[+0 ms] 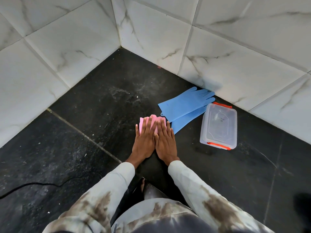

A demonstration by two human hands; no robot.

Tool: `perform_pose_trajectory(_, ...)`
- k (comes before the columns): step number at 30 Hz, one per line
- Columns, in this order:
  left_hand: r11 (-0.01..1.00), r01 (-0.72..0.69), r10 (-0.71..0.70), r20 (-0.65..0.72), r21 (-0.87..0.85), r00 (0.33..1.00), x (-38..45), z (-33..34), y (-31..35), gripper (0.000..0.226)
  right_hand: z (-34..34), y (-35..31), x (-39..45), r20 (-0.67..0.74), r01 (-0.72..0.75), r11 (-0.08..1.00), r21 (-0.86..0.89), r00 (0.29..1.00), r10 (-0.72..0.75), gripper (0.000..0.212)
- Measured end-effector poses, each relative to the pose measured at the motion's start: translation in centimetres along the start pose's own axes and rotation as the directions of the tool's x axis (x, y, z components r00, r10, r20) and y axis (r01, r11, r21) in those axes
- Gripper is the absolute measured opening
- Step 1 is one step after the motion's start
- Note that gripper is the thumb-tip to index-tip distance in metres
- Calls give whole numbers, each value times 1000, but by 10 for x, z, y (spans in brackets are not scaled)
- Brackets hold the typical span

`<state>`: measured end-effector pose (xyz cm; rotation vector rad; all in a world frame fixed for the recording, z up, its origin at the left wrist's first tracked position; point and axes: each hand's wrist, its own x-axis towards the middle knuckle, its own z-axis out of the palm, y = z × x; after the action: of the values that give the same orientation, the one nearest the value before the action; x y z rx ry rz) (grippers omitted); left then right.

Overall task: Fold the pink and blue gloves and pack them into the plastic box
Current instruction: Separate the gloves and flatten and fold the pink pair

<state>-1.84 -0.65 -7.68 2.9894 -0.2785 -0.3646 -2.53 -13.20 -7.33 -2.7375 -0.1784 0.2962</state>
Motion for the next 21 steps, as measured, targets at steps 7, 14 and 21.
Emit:
perform_pose_trajectory(7,999,-8,9,-48,36,999,6,10,-2,74,5,4,6,6,-9,1000,-16,1000,9,74)
perform_pose_trajectory(14,998,-22,22,9,63,1000,8,11,-6,75,4,3,12,81,-33,997,-67,996,38,65)
perform_pose_trajectory(21,1000,-14,12,159,8,987,7,-17,-2,81,-26,-7,18,256,-59,998,-25,965,63,62)
